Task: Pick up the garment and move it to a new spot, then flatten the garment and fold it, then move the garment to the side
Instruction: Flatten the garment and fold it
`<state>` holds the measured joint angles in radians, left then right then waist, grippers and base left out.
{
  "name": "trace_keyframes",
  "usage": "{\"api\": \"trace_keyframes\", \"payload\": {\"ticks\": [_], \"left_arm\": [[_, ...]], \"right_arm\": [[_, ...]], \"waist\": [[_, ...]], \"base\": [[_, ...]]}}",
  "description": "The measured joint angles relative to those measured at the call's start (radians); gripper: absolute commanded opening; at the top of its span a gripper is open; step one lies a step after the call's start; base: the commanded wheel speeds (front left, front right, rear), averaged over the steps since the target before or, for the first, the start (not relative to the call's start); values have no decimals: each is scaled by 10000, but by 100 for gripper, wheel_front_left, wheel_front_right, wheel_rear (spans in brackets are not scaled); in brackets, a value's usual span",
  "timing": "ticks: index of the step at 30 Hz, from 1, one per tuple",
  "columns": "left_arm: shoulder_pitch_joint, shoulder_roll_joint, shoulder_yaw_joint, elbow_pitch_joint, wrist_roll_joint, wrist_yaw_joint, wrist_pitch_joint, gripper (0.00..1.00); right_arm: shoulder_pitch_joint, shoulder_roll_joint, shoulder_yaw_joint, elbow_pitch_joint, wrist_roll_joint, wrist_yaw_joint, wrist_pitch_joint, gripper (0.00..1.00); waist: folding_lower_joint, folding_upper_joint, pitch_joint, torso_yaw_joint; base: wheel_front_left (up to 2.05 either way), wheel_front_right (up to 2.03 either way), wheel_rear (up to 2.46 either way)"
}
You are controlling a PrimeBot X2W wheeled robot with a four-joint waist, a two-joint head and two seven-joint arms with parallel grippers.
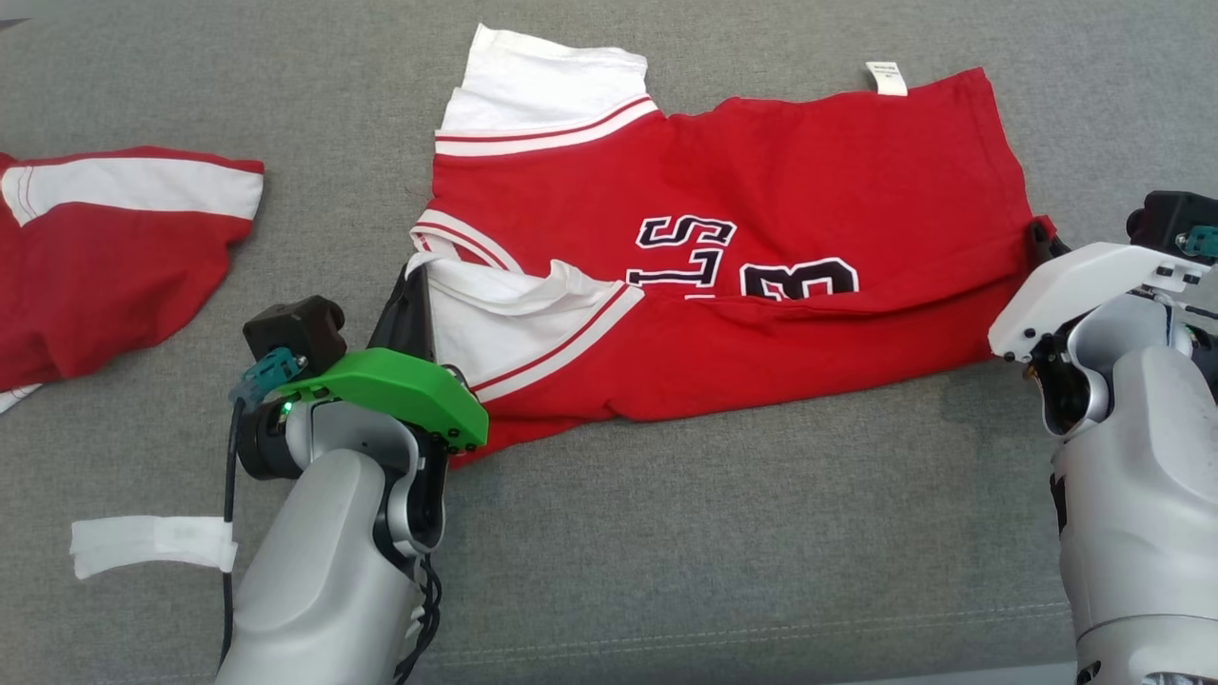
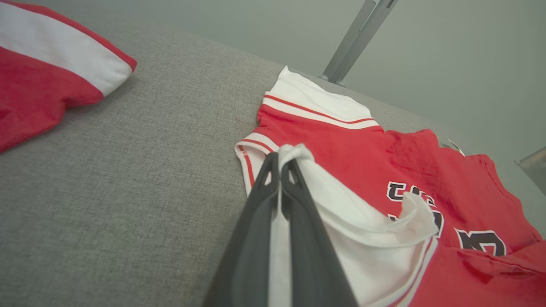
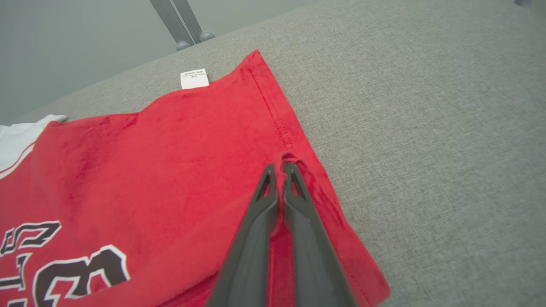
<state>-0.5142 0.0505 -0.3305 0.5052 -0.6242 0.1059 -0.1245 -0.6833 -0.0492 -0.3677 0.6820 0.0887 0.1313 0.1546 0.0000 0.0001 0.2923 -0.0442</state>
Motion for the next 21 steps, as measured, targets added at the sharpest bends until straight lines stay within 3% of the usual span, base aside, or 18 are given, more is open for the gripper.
{"api": "trace_keyframes", "payload": {"ticks": [7,8,9,10,21], "left_arm": [[-80,-6,-253,431,-75,-81,-102,0],[-81,-8,-288,477,-88,-82,-104,24],[-85,-8,-316,508,-90,-88,-171,81],[-92,-8,-343,527,-109,-92,-217,100],[476,307,-646,407,-119,-146,-368,100]], "right_arm": [[-536,6,-50,598,-378,0,-259,0],[-630,4,-98,662,-430,0,-288,0],[-695,4,-117,704,-487,0,-372,20],[-763,4,-123,773,-495,0,-451,100],[-496,6,-174,558,-1030,0,-825,100]], "waist": [[0,0,-5,79],[0,0,-6,97],[0,0,-9,117],[0,0,-13,139],[0,0,-302,398]], "base": [[0,0,0],[0,0,0],[0,0,0],[0,0,0],[0,0,0]]}}
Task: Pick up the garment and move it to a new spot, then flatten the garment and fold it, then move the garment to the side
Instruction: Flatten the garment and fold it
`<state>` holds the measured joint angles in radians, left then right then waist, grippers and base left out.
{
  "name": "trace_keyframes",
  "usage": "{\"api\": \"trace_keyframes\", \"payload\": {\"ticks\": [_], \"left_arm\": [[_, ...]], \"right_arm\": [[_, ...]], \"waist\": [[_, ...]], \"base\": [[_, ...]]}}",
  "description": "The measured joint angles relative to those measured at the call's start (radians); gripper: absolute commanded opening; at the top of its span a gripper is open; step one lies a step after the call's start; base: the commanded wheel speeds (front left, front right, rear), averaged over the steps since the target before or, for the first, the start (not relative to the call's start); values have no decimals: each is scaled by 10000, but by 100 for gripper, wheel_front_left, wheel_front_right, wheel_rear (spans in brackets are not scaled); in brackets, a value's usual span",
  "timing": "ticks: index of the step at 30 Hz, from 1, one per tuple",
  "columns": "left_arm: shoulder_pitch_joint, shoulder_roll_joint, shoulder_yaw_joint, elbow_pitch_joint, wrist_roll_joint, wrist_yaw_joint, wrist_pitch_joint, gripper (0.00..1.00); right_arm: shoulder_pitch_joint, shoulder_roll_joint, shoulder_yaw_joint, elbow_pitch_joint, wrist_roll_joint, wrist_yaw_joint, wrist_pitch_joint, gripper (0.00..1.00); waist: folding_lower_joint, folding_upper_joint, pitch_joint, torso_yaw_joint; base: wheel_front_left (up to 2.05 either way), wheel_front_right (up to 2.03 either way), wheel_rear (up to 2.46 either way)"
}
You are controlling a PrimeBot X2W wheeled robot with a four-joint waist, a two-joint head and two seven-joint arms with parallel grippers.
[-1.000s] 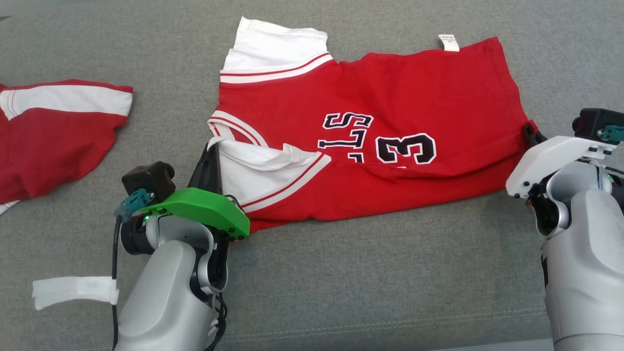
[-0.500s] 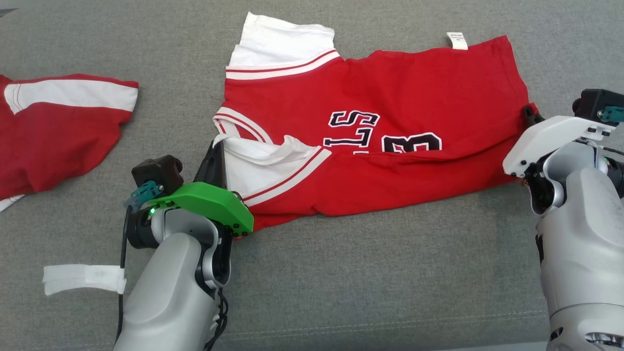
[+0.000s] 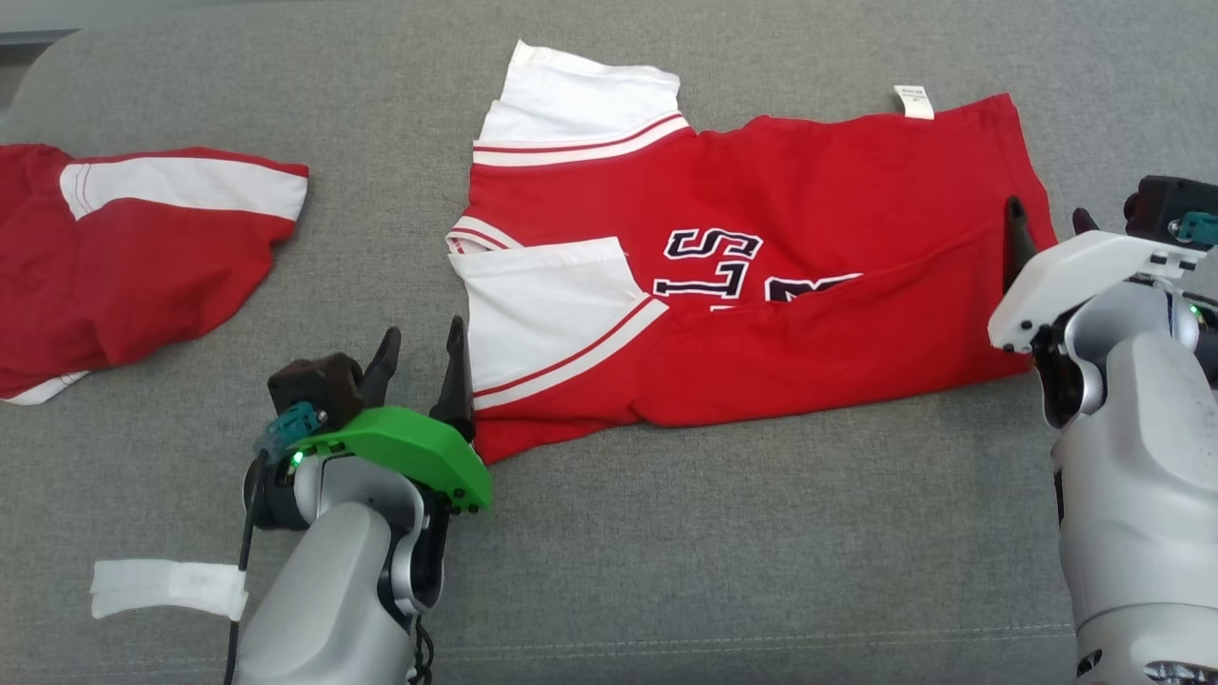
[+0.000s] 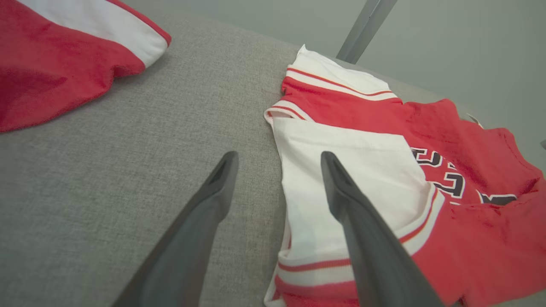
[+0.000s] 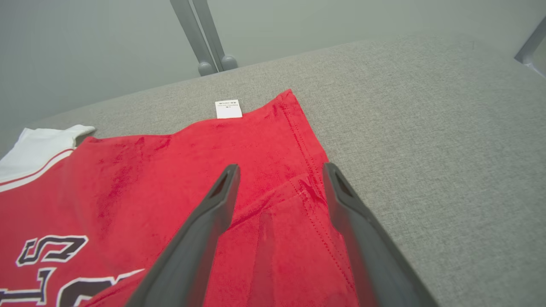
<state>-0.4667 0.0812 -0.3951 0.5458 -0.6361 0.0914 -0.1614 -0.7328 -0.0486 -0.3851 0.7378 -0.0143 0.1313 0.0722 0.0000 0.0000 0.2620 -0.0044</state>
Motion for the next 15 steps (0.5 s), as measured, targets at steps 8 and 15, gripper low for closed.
{"api": "trace_keyframes", "payload": {"ticks": [8,15], "left_arm": [[1442,481,-608,-1012,336,297,562,100],[2103,646,-1164,-1781,660,508,1066,100]], "right_arm": [[1349,-40,-314,-1480,-690,0,623,100],[2346,-50,-393,-2337,-1118,0,1118,100]], "waist": [[0,0,-435,88],[0,0,-662,70]], "base": [[0,0,0],[0,0,0]]}}
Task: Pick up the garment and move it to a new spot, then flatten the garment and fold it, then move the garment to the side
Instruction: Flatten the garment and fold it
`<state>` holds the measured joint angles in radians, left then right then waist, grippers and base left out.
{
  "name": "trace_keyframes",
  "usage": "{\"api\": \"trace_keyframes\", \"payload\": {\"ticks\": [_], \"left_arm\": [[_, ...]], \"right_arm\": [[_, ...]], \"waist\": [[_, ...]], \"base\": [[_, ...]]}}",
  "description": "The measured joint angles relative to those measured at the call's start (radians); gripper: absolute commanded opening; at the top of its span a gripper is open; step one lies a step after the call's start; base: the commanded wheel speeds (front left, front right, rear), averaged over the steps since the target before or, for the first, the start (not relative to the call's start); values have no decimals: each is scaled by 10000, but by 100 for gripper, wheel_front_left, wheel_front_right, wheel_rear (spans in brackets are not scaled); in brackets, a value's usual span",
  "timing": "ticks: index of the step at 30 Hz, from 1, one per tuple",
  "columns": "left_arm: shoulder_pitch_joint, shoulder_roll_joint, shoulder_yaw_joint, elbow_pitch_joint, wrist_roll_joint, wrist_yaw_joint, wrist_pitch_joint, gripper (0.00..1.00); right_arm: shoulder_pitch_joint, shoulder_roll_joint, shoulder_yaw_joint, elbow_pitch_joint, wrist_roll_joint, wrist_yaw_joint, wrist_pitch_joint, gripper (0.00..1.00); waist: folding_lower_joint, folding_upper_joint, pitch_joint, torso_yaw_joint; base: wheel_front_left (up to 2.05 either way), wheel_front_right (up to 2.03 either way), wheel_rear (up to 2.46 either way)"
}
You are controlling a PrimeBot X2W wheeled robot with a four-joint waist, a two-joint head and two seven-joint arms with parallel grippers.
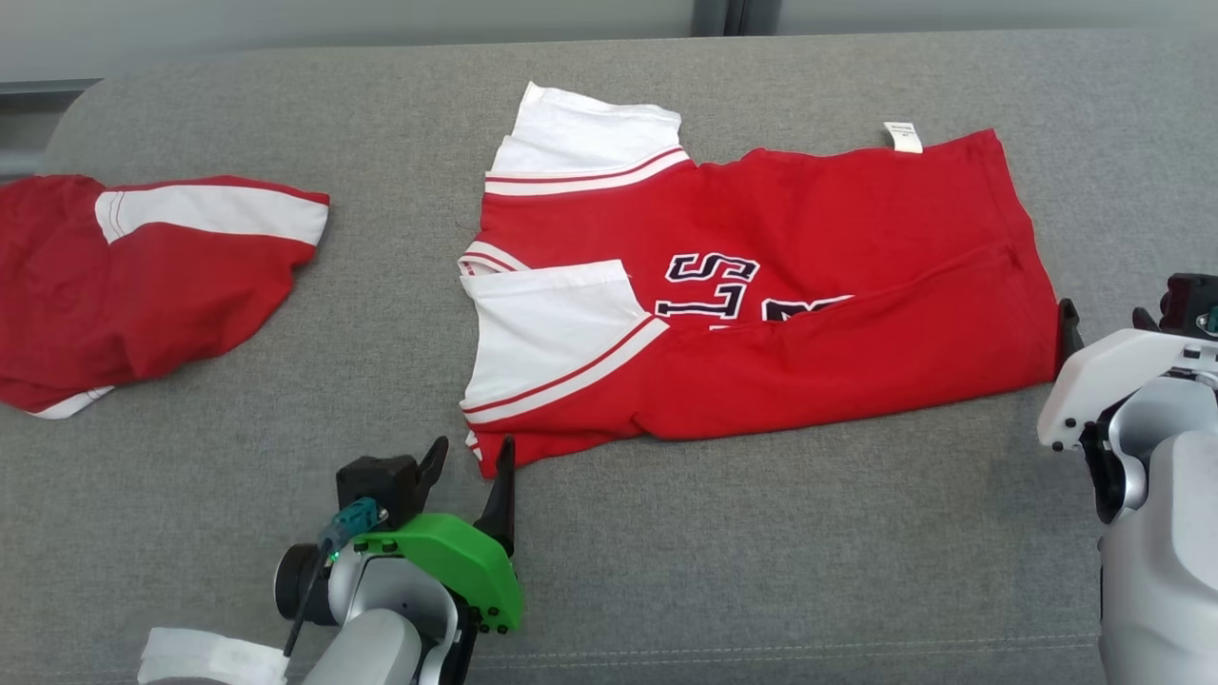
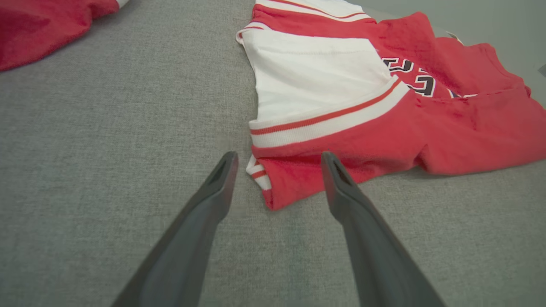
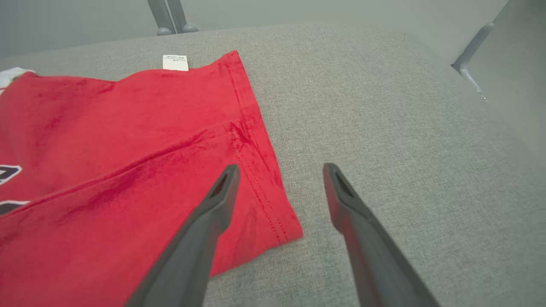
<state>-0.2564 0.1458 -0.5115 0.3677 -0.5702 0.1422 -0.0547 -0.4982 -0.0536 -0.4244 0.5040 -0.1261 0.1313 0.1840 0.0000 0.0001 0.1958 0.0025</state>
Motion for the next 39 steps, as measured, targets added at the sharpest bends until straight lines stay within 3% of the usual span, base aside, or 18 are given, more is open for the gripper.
{"api": "trace_keyframes", "payload": {"ticks": [24,25,27,31,32,39], "left_arm": [[-922,207,-963,573,708,251,1471,100],[-964,207,-959,614,706,249,1503,98],[-1063,211,-966,673,704,245,1563,76],[-1159,221,-963,721,654,207,1592,60],[-1174,221,-966,734,627,196,1609,49],[-1266,215,-1034,769,556,161,1772,47]], "right_arm": [[-71,25,10,696,-905,0,132,100],[-104,27,29,755,-957,0,125,100],[-208,23,61,859,-1051,0,123,100],[-402,10,81,1041,-1170,0,73,100],[-439,6,77,1070,-1181,0,65,100],[-791,-94,61,1475,-1312,0,456,100]], "waist": [[0,0,184,-57],[0,0,206,-62],[0,0,255,-76],[1,0,361,-85],[0,0,383,-82],[0,0,556,-33]], "base": [[0,0,0],[0,0,0],[0,0,0],[0,0,0],[0,0,0],[0,0,0]]}}
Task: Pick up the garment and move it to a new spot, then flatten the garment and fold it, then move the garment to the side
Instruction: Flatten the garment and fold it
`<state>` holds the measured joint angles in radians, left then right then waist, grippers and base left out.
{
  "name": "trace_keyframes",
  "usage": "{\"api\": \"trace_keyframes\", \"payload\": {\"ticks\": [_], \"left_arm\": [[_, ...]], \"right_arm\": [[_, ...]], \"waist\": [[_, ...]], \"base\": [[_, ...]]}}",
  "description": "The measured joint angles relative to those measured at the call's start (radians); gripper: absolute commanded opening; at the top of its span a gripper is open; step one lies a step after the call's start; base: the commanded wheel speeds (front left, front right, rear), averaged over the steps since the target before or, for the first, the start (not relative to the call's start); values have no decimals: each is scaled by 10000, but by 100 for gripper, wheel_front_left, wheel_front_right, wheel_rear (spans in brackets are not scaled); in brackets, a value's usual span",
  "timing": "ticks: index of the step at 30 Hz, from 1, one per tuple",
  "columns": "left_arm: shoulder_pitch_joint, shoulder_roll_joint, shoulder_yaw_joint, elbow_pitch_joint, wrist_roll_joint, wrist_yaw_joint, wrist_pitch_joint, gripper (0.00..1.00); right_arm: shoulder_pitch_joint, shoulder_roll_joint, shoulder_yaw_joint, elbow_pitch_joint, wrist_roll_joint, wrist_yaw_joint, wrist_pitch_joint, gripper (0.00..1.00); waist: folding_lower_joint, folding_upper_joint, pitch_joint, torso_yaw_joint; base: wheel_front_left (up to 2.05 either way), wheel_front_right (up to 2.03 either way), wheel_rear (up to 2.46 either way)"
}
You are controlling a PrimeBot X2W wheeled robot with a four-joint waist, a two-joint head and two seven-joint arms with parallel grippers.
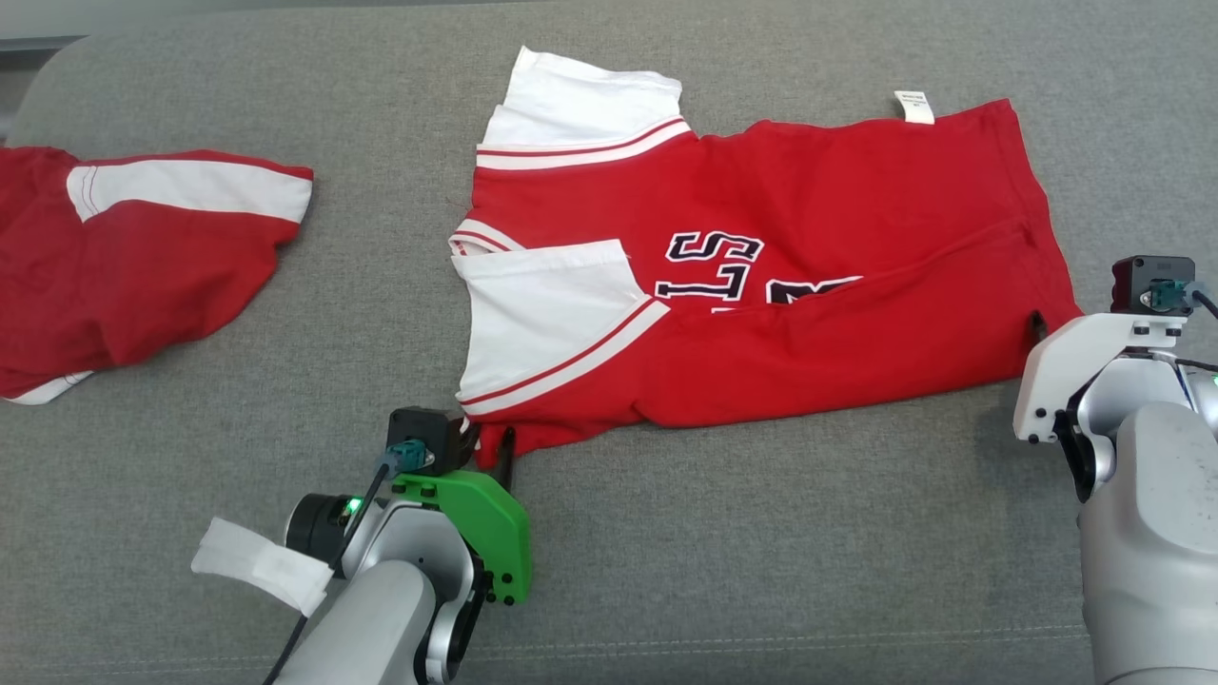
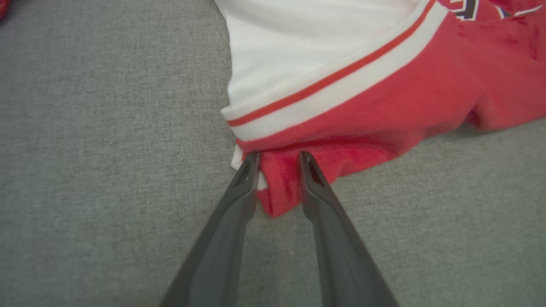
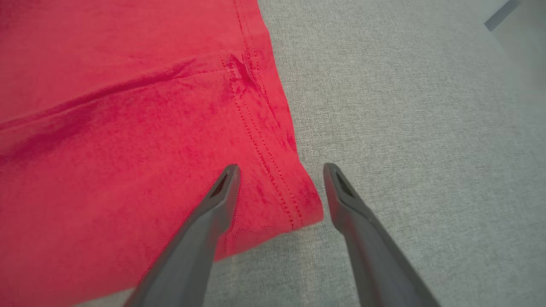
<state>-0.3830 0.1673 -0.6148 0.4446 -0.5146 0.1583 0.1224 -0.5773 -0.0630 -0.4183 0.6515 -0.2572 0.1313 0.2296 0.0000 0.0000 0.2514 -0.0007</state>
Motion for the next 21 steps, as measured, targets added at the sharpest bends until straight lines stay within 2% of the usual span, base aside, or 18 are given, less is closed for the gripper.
{"api": "trace_keyframes", "payload": {"ticks": [7,8,10,12,13,14,15,16,17,20,21], "left_arm": [[-190,-4,-38,-63,-38,2,104,45],[-214,-4,-48,-84,-38,2,130,45],[-232,-2,-69,-117,-40,2,182,44],[-257,-2,-82,-130,-71,2,234,42],[-274,0,-90,-136,-75,2,245,40],[-282,2,-96,-142,-77,2,259,35],[-284,0,-107,-148,-88,2,261,31],[-285,0,-119,-153,-98,2,261,20],[-287,0,-132,-159,-107,2,276,3],[-288,-4,-178,-165,-151,-12,349,0],[-287,-4,-192,-165,-186,-13,351,0]], "right_arm": [[-299,-132,207,159,98,0,407,100],[-328,-134,209,180,130,0,510,96],[-407,-151,222,238,186,0,757,78],[-444,-169,288,259,230,0,965,71],[-444,-173,320,253,286,0,1024,62],[-444,-176,336,238,307,0,1039,47],[-443,-190,349,215,334,0,1064,41],[-442,-207,353,192,345,0,1103,28],[-436,-222,337,161,343,0,1126,15],[-392,-226,192,82,341,0,1231,0],[-362,-217,142,52,343,2,1252,0]], "waist": [[0,0,159,39],[0,0,184,45],[0,0,229,54],[0,0,263,62],[0,0,273,66],[0,0,280,69],[0,0,285,70],[0,0,288,70],[0,0,289,70],[0,0,271,68],[0,0,262,68]], "base": [[0,0,0],[0,0,0],[0,0,0],[0,0,0],[0,0,0],[0,0,0],[0,0,0],[0,0,0],[0,0,0],[0,0,0],[0,0,0]]}}
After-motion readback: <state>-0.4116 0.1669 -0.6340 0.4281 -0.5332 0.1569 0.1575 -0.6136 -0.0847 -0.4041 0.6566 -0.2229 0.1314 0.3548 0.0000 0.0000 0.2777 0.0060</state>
